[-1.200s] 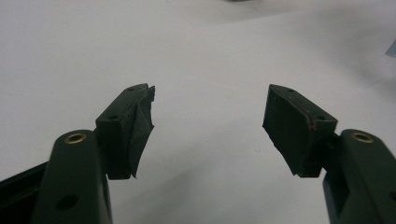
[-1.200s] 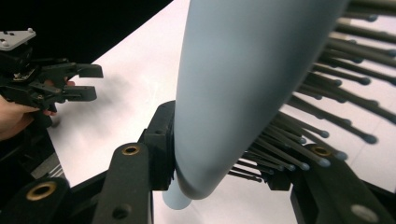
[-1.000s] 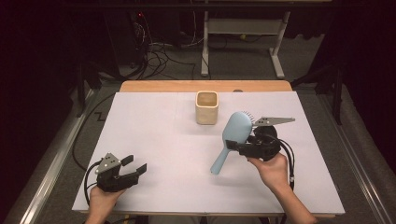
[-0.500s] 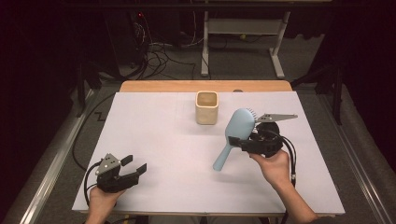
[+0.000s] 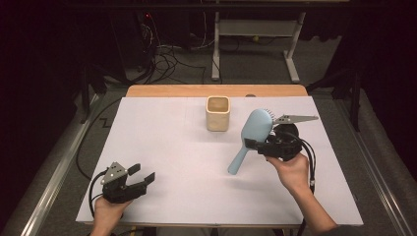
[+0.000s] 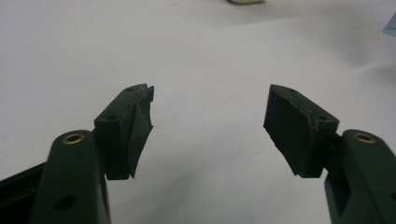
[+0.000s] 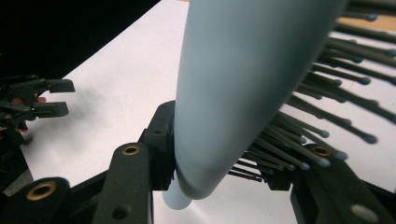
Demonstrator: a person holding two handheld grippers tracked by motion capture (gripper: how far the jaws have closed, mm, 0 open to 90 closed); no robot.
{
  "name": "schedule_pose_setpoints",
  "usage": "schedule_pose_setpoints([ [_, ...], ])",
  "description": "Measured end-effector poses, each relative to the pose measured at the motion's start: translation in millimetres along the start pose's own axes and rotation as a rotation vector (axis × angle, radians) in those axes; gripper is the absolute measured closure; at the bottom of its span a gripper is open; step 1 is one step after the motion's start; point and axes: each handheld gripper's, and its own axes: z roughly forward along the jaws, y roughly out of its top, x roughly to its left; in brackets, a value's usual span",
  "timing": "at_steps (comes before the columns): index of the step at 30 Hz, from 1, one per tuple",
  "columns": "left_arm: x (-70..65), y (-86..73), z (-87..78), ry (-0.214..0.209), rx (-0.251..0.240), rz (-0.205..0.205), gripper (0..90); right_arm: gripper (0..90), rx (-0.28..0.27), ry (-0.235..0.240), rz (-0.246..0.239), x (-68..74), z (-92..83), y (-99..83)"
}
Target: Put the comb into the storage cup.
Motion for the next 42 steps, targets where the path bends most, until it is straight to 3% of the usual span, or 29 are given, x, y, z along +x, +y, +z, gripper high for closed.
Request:
schedule_pose_setpoints([
  [14, 0.9, -0.4, 0.7, -0.003, 0.001, -0.002, 32.8, 55.5, 0.000, -0.012, 0.011, -5.8, 4.1, 4.4],
  [42, 2.4, -0.5, 1.4, -0.009, 0.007, -0.011, 32.7, 55.6, -0.022, -0.071, -0.006, -14.2, 11.6, 41.0],
])
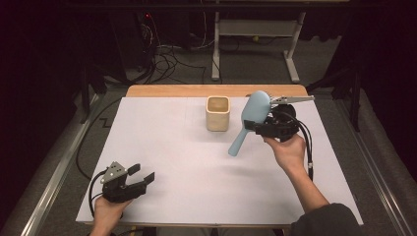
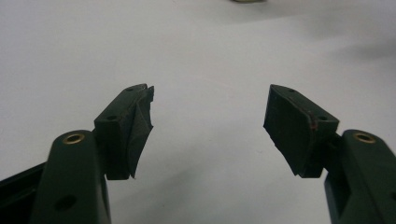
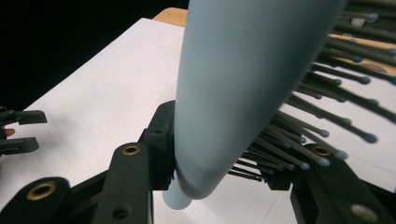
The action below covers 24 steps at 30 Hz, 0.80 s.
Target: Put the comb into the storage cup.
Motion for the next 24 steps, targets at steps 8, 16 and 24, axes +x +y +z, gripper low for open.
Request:
schedule_pose_setpoints([
  [8, 0.4, 0.0, 0.2, -0.001, 0.004, -0.003, 32.6, 55.6, 0.004, -0.009, 0.002, -1.7, 3.6, 9.0],
  [16, 0.8, 0.2, 0.0, -0.003, 0.008, -0.003, 32.6, 55.5, -0.004, -0.019, -0.008, 0.2, 3.4, 22.3],
  [24, 0.9, 0.1, -0.1, -0.002, 0.005, -0.003, 32.6, 55.6, -0.005, -0.023, -0.004, -1.1, 7.2, 30.3],
])
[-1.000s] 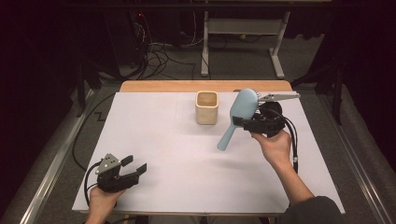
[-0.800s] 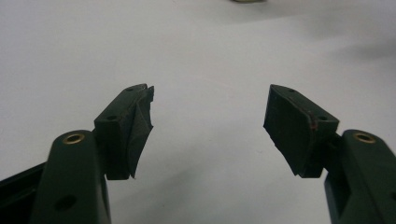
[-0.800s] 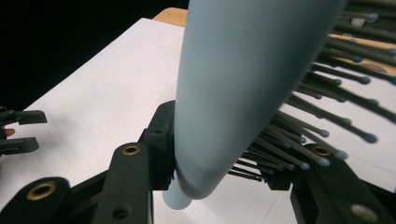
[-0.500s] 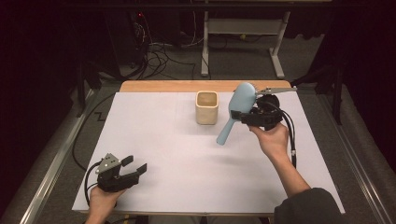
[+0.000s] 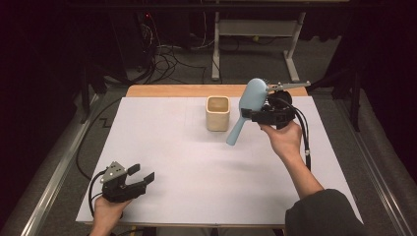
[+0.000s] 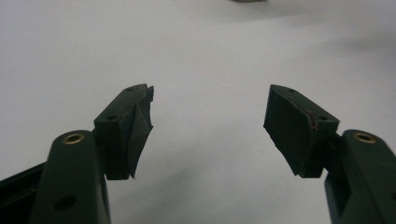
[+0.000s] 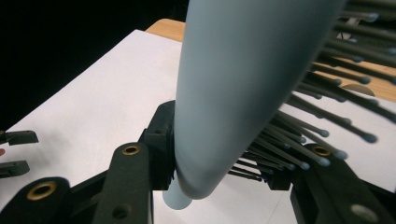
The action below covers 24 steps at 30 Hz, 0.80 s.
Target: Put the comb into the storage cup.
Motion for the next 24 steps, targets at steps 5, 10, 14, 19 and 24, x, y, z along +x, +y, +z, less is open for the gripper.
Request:
schedule_pose_setpoints([
  [5, 0.6, -0.1, 0.0, -0.001, -0.002, -0.002, 32.6, 55.6, -0.001, -0.002, 0.008, -2.5, 2.0, 3.1],
  [10, 0.6, 0.0, 0.2, -0.002, -0.001, -0.001, 32.6, 55.6, -0.009, -0.003, 0.018, -4.5, 2.5, 7.0],
  [14, 0.7, -0.1, -0.3, -0.001, -0.004, -0.002, 32.6, 55.6, -0.010, -0.010, 0.018, -5.4, 3.7, 9.9],
  [19, 0.9, 0.0, -0.1, -0.002, -0.003, -0.003, 32.6, 55.6, -0.012, -0.012, 0.027, -6.8, 5.0, 12.6],
  [24, 0.9, 0.0, -0.2, -0.002, -0.005, 0.000, 32.6, 55.6, -0.019, -0.014, 0.038, -9.2, 7.6, 16.4],
])
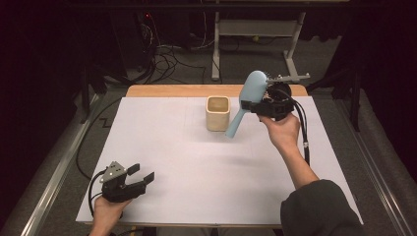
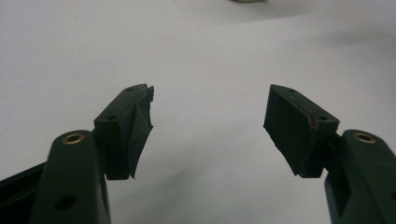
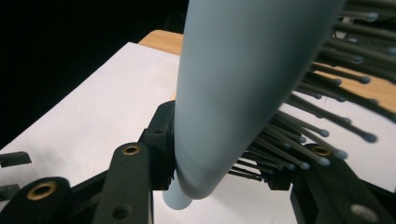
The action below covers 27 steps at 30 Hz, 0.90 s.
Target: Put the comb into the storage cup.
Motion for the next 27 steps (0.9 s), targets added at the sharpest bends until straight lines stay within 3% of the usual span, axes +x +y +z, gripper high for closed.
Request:
schedule_pose_setpoints([
  [27, -0.1, -0.1, -0.5, -0.003, 0.000, 0.004, 32.6, 55.7, -0.017, -0.014, 0.022, -2.8, 17.2, 23.0],
])
